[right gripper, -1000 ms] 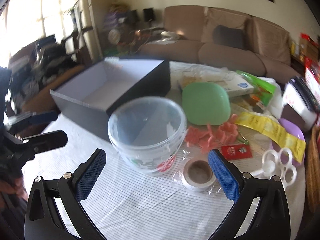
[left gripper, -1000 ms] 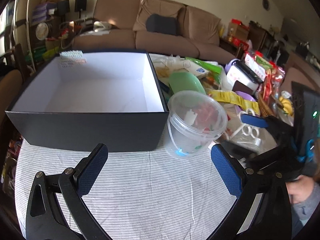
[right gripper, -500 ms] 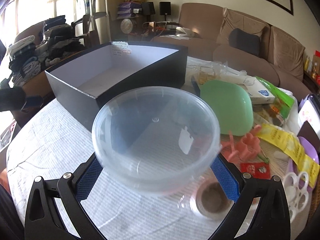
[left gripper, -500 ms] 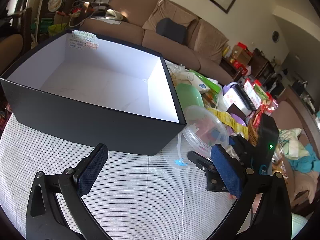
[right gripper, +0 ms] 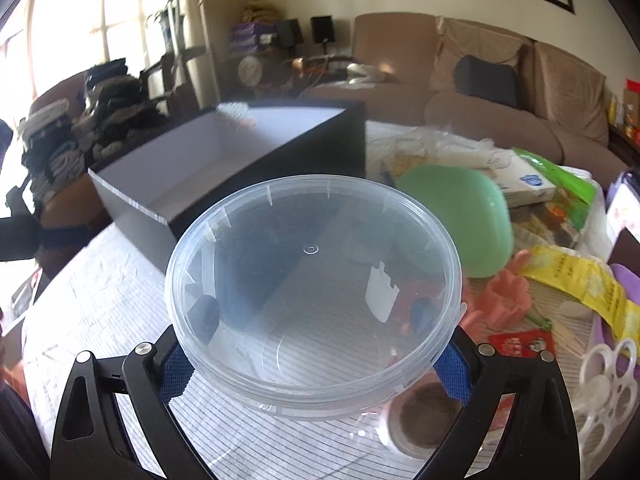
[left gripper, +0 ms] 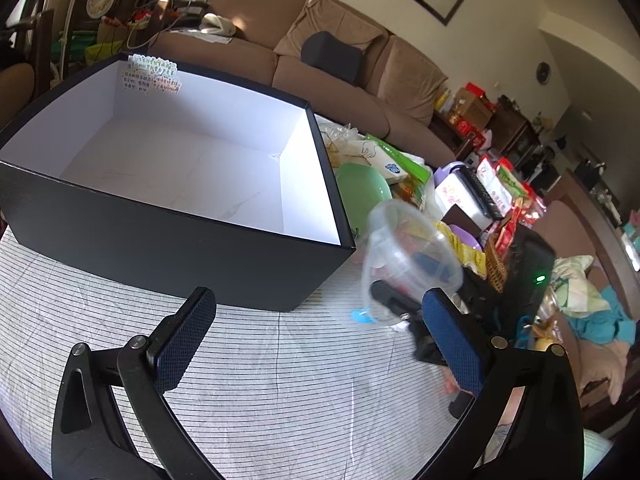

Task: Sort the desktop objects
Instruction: 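Lift the clear tub with the right gripper and carry it over the box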

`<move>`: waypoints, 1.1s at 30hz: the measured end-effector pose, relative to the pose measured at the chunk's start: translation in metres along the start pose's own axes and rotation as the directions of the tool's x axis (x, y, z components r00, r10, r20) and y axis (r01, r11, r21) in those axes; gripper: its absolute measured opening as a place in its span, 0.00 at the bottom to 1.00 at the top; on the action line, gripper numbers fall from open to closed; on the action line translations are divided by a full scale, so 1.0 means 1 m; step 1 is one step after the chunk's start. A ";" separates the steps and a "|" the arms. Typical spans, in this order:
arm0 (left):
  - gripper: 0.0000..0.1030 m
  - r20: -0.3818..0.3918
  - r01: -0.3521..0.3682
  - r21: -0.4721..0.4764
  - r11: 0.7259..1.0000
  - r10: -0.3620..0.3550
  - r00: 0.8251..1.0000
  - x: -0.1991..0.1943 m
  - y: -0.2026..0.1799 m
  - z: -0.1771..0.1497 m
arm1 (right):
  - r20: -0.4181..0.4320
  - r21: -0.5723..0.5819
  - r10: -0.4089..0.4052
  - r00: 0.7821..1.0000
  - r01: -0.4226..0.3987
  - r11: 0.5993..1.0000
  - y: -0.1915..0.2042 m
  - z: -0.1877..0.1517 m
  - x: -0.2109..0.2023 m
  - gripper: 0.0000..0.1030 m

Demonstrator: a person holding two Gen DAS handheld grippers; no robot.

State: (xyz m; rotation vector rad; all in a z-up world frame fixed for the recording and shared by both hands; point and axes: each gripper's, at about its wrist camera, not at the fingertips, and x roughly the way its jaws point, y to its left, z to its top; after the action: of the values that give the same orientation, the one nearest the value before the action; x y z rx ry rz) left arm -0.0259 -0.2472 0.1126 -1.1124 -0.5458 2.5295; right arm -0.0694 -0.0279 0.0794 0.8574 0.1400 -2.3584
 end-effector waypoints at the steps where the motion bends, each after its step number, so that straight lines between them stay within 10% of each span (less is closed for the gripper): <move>1: 1.00 0.003 0.004 0.001 1.000 -0.004 1.000 -0.001 0.000 0.000 | 0.011 0.016 0.005 1.000 -0.005 1.000 -0.002 0.002 -0.006 0.96; 19: 1.00 0.197 0.163 0.167 0.972 -0.195 0.961 -0.047 -0.029 0.017 | 0.100 0.120 0.166 0.981 -0.177 0.977 0.010 0.098 -0.103 0.96; 23: 1.00 0.320 0.137 0.141 0.980 -0.176 0.931 -0.061 -0.008 0.037 | 0.090 0.094 0.182 0.979 -0.190 0.977 0.037 0.124 -0.089 0.96; 33: 1.00 0.316 0.039 -0.068 0.997 -0.015 0.948 -0.061 0.099 0.094 | -0.010 0.097 0.226 0.974 -0.224 0.970 0.098 0.191 0.034 0.96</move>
State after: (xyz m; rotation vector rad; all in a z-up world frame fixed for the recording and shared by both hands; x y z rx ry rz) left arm -0.0706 -0.3800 0.1636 -0.7162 -0.7350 2.6989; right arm -0.1371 -0.1806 0.2185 0.8945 -0.0595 -2.1578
